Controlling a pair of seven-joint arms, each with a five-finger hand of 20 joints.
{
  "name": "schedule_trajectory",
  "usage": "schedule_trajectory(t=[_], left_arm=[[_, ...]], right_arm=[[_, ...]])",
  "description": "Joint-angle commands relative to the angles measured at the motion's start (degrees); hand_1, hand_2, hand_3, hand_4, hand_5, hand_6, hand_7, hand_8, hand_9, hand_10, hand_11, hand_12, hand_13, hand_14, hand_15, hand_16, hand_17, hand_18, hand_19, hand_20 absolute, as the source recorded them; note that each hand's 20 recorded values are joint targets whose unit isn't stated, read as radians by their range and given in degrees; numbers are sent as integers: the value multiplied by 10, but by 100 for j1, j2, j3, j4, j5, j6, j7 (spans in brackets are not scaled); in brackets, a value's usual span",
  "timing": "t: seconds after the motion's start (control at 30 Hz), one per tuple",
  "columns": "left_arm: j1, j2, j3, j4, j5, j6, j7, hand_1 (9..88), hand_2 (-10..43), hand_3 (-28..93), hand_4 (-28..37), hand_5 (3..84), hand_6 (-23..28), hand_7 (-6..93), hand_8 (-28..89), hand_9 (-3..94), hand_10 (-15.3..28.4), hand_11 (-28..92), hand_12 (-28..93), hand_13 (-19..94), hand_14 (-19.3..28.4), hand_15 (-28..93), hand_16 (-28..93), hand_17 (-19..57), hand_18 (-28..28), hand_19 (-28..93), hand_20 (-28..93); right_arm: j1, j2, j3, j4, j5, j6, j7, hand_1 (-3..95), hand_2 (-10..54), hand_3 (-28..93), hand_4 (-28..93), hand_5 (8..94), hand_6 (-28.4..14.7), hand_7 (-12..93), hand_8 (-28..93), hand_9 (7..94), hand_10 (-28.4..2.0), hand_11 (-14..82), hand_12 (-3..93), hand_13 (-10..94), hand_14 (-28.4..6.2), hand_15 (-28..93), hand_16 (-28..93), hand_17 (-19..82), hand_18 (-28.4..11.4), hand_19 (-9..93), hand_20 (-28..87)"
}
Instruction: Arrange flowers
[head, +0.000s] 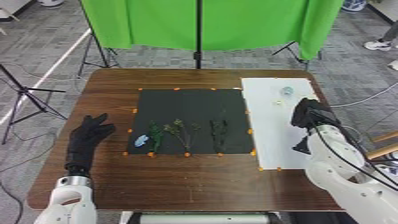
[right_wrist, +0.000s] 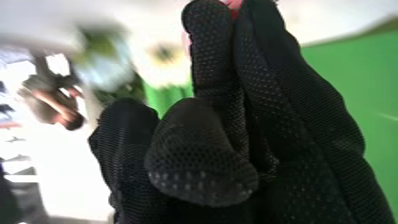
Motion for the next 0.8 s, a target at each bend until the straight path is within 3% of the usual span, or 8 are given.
schedule_trajectory(t=[0.03,0.2,0.3,0.37,0.43,0.53,0.7,0.8], left_arm=[[193,-63,95,95,-54,38,-67,232,141,567,-283,520,108,53,-51,538,189,225,104,442,218,265,-48,123,179,308,153],[159,-47,127,90,-83,83,-21,241,172,565,-282,522,106,54,-51,540,189,225,104,442,219,266,-48,122,179,309,153],[77,0,252,98,-148,377,94,236,231,563,-282,524,104,57,-53,542,189,227,104,444,218,266,-48,123,179,308,153],[62,78,437,71,-355,906,302,237,267,543,-283,527,103,59,-54,545,188,229,104,445,218,267,-48,123,180,309,153],[-44,158,754,53,-713,1917,564,238,302,531,-283,513,104,58,-55,531,185,226,103,443,215,266,-50,126,180,313,155],[-203,208,972,81,-1191,2526,909,247,317,529,-283,456,100,56,-54,449,170,215,97,411,200,253,-55,142,176,330,151],[-214,257,983,106,-721,2499,857,232,318,551,-283,444,102,55,-54,439,168,221,93,406,198,252,-56,146,174,340,137],[-260,246,973,125,-528,2187,817,230,314,554,-283,442,103,55,-54,442,170,223,92,408,200,255,-56,145,174,343,130]], right_arm=[[3264,-584,-1324,-318,166,150,-837,726,-95,443,-148,813,15,256,59,923,-80,87,431,937,16,665,286,651,-152,932,644],[4736,-1924,-2637,723,437,145,-1642,718,-95,454,-151,810,17,261,58,921,-80,85,433,937,18,661,298,648,-149,932,649],[5077,-2662,-3172,1325,478,-246,-2053,712,-95,467,-158,809,18,266,56,919,-79,86,437,937,18,660,305,648,-149,932,653],[5136,-3123,-3408,1729,335,-579,-2363,709,-95,471,-161,808,19,268,56,919,-78,86,438,937,19,660,307,648,-148,932,654],[5088,-3536,-3525,2125,347,-911,-2605,704,-95,476,-163,804,22,273,57,918,-77,86,440,937,19,660,310,647,-147,932,655],[4940,-3940,-3670,2492,127,-1289,-2680,702,-95,478,-170,798,24,280,55,915,-76,85,442,935,19,660,314,644,-146,932,659],[4637,-4390,-3703,2892,-115,-1810,-2857,695,-95,493,-182,788,27,293,49,912,-73,84,441,933,19,661,318,641,-144,932,662],[4477,-4573,-3673,3049,-290,-1905,-2948,691,-95,499,-185,788,27,296,46,910,-72,84,440,932,19,662,319,640,-144,932,662]])
